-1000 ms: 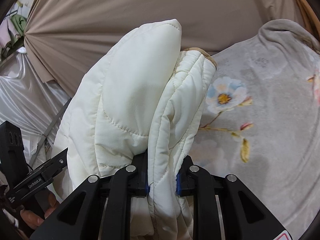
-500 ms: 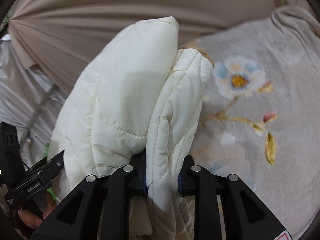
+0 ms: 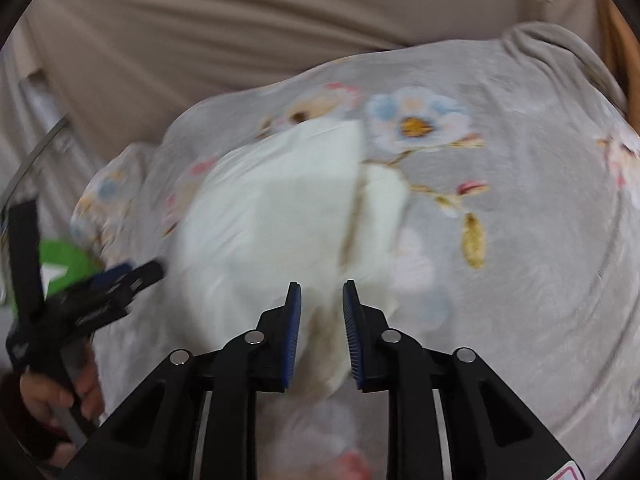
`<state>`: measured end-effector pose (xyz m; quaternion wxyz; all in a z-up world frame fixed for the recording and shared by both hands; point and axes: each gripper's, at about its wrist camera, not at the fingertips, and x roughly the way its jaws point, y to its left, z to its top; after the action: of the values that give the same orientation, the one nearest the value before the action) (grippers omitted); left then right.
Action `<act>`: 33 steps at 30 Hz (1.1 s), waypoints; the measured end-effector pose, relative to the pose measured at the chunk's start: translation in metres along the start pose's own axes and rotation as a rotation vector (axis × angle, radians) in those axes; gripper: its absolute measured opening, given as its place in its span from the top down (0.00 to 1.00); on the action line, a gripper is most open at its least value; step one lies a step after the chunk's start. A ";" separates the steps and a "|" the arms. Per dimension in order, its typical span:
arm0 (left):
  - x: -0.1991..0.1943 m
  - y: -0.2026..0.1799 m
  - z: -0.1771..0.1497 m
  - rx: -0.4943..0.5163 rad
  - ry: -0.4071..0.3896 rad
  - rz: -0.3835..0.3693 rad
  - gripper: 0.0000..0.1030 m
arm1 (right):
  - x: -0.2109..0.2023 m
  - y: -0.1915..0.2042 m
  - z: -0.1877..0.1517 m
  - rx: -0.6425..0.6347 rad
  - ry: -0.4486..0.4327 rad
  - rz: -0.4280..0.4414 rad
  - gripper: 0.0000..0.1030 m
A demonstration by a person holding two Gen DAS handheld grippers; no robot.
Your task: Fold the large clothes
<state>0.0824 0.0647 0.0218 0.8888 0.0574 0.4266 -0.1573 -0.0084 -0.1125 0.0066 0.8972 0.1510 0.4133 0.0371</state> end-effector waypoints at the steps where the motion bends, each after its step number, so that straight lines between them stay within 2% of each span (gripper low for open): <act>1: 0.001 -0.001 -0.002 0.005 0.004 0.002 0.26 | 0.003 0.011 -0.008 -0.041 0.021 0.000 0.83; 2: 0.003 -0.004 -0.006 0.013 0.014 0.005 0.26 | 0.009 0.018 -0.013 -0.072 0.047 0.002 0.86; 3: 0.008 -0.004 -0.009 0.023 0.024 0.012 0.26 | 0.017 0.022 -0.019 -0.102 0.064 -0.013 0.95; 4: 0.013 -0.007 -0.012 0.036 0.035 0.031 0.26 | 0.025 0.023 -0.022 -0.127 0.073 -0.056 1.00; 9: 0.041 -0.012 -0.022 0.063 0.073 0.079 0.24 | 0.063 -0.016 -0.006 -0.065 0.091 -0.164 1.00; 12: 0.054 -0.016 -0.024 0.037 0.085 0.078 0.20 | 0.089 -0.029 -0.005 -0.054 0.122 -0.177 1.00; 14: 0.062 -0.020 -0.025 0.047 0.083 0.109 0.17 | 0.101 -0.030 -0.007 -0.063 0.131 -0.178 1.00; 16: 0.064 -0.021 -0.027 0.054 0.081 0.130 0.17 | 0.101 -0.029 -0.006 -0.063 0.133 -0.173 1.00; 18: 0.060 -0.019 -0.026 0.040 0.082 0.132 0.17 | 0.083 -0.029 -0.002 -0.016 0.128 -0.137 1.00; 22: 0.050 -0.019 -0.026 0.032 0.083 0.142 0.17 | 0.025 -0.016 0.009 0.021 -0.006 -0.086 1.00; 24: 0.046 -0.021 -0.026 0.028 0.082 0.147 0.17 | 0.011 -0.011 0.017 0.018 -0.045 -0.083 1.00; 27: 0.041 -0.023 -0.025 0.022 0.077 0.150 0.18 | 0.027 -0.010 0.029 0.004 -0.021 -0.121 1.00; 29: 0.039 -0.023 -0.025 0.018 0.078 0.149 0.18 | 0.062 -0.019 0.027 0.011 0.061 -0.154 1.00; 31: 0.041 -0.022 -0.027 0.013 0.090 0.141 0.17 | 0.089 -0.027 0.020 0.011 0.117 -0.147 1.00; 33: 0.040 -0.020 -0.028 0.013 0.092 0.147 0.18 | 0.087 -0.021 0.020 -0.004 0.112 -0.168 1.00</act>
<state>0.0783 0.0428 -0.0259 0.8770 0.1017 0.4606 -0.0914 0.0626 -0.1206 -0.0513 0.8729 0.1120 0.4739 -0.0290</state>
